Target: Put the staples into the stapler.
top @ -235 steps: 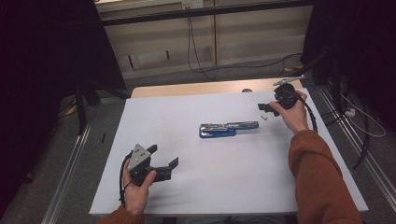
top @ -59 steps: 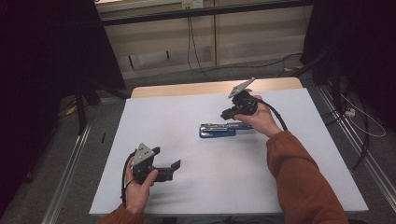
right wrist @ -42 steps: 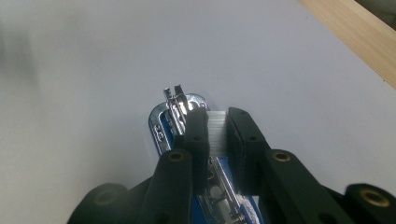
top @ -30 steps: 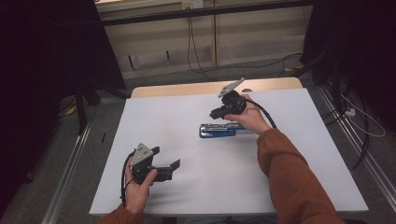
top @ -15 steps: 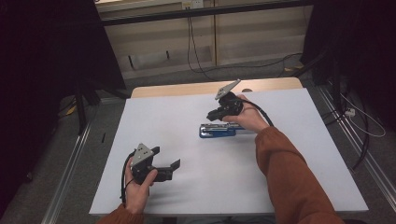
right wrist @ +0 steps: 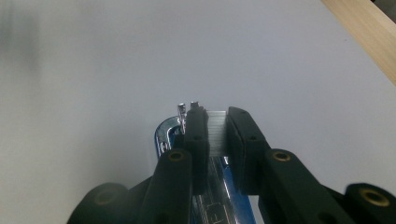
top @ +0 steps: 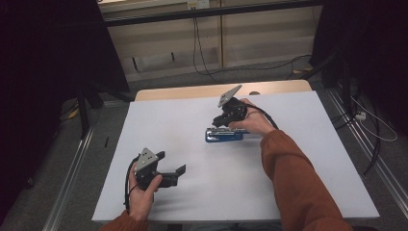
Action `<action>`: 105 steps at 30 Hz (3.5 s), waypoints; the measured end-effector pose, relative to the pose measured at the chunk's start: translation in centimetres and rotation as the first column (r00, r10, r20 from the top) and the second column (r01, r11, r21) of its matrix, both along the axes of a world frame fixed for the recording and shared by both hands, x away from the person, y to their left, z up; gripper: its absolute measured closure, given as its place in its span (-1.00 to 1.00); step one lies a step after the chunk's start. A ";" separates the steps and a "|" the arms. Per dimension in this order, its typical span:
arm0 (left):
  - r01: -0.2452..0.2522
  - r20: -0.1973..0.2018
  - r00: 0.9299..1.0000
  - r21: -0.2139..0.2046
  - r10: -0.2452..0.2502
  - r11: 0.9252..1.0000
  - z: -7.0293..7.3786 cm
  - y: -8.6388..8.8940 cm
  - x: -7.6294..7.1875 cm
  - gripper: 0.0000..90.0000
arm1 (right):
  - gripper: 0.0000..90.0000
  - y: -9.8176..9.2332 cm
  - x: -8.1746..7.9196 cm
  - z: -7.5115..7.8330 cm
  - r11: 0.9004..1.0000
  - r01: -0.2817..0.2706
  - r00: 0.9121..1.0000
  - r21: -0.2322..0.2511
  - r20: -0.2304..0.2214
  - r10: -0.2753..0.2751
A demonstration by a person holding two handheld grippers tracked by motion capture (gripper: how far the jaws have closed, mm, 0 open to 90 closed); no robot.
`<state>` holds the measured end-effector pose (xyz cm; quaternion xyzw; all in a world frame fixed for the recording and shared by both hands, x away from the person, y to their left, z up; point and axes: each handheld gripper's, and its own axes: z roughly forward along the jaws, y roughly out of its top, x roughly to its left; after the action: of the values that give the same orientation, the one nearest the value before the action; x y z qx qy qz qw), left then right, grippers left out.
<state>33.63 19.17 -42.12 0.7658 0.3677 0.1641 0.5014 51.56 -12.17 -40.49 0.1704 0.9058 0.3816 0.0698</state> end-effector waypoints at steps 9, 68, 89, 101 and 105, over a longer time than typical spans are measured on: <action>0.001 -0.004 1.000 0.000 -0.001 1.000 0.0 0.0 0.0 -0.91 | 0.76 0.5 -0.1 -0.5 0.999 -0.024 1.000 -0.023 -0.005 0.024; 0.006 -0.004 1.000 0.004 -0.006 1.000 -0.1 -0.1 0.0 -0.91 | 0.76 1.8 0.1 -1.4 0.991 -0.107 0.994 -0.075 0.008 0.108; 0.007 -0.006 1.000 0.007 -0.007 1.000 -0.1 -0.1 0.1 -0.91 | 0.61 1.4 0.1 -1.5 0.997 -0.064 0.998 -0.052 -0.032 0.062; 0.007 -0.006 1.000 0.008 -0.007 1.000 -0.1 -0.1 0.1 -0.91 | 0.74 1.3 0.1 -1.1 0.996 -0.079 0.997 -0.047 -0.020 0.078; 0.007 -0.006 1.000 0.005 -0.007 1.000 -0.1 -0.1 0.0 -0.91 | 0.74 1.4 0.1 -1.2 0.993 -0.094 0.996 -0.072 -0.009 0.094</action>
<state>33.67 19.03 -42.23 0.7689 0.3660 0.1609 0.4990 51.67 -10.80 -41.64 0.1261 0.9263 0.3509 0.0551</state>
